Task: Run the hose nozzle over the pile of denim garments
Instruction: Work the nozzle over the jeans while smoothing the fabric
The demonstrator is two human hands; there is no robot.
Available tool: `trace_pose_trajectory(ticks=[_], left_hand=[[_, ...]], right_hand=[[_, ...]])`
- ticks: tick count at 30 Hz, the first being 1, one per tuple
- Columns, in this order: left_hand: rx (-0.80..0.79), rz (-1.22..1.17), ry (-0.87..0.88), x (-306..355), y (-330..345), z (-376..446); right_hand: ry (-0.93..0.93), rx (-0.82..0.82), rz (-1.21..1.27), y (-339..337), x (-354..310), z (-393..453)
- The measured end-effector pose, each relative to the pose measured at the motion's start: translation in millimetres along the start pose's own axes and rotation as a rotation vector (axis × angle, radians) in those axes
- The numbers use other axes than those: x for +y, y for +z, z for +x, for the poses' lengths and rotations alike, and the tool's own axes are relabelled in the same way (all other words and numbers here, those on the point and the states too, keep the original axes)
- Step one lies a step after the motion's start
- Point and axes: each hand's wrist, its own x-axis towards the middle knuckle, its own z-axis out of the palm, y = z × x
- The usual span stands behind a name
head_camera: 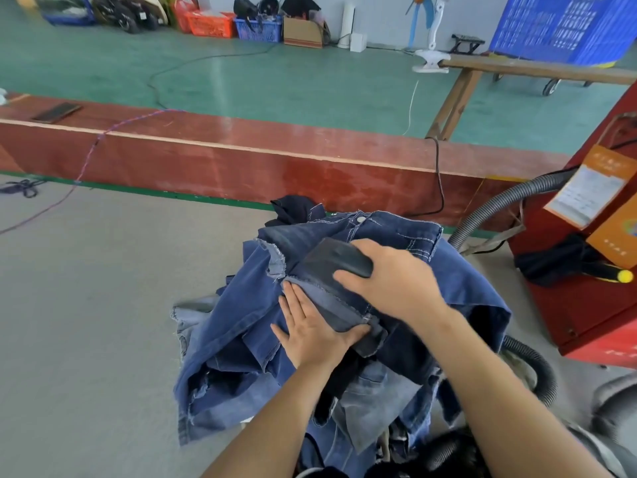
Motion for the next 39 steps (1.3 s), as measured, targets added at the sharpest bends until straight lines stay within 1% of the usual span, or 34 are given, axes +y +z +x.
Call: trace_pose_trajectory(ticks=[3, 6, 8, 16, 20, 24, 26, 28, 31, 33, 39], left_hand=[[-0.001, 0.006, 0.001, 0, 1, 0], [0.005, 0.011, 0.004, -1, 1, 0], [0.006, 0.015, 0.002, -1, 2, 0], [0.035, -0.027, -0.001, -2, 3, 0], [0.034, 0.003, 0.005, -1, 3, -1], [0.022, -0.031, 0.011, -2, 3, 0], [0.014, -0.021, 0.012, -2, 3, 0], [0.015, -0.010, 0.010, -2, 3, -1], [0.018, 0.004, 0.006, -2, 4, 0], [0.025, 0.007, 0.000, -2, 4, -1], [0.034, -0.051, 0.004, -2, 4, 0]], right_hand=[[0.017, -0.080, -0.042, -17, 16, -14], [0.008, -0.191, -0.141, -13, 24, -29], [-0.014, -0.222, -0.202, -6, 26, -32], [-0.061, -0.102, -0.260, 36, -5, -11], [-0.037, -0.049, -0.126, 34, -12, -4], [0.012, 0.046, 0.019, -1, -2, -1], [0.027, 0.011, -0.007, -17, 11, -9], [0.029, -0.059, -0.084, -21, 21, -22], [0.037, -0.173, -0.186, -15, 29, -37], [0.030, -0.210, -0.210, -8, 30, -39], [-0.009, -0.128, -0.240, 25, 1, -17]])
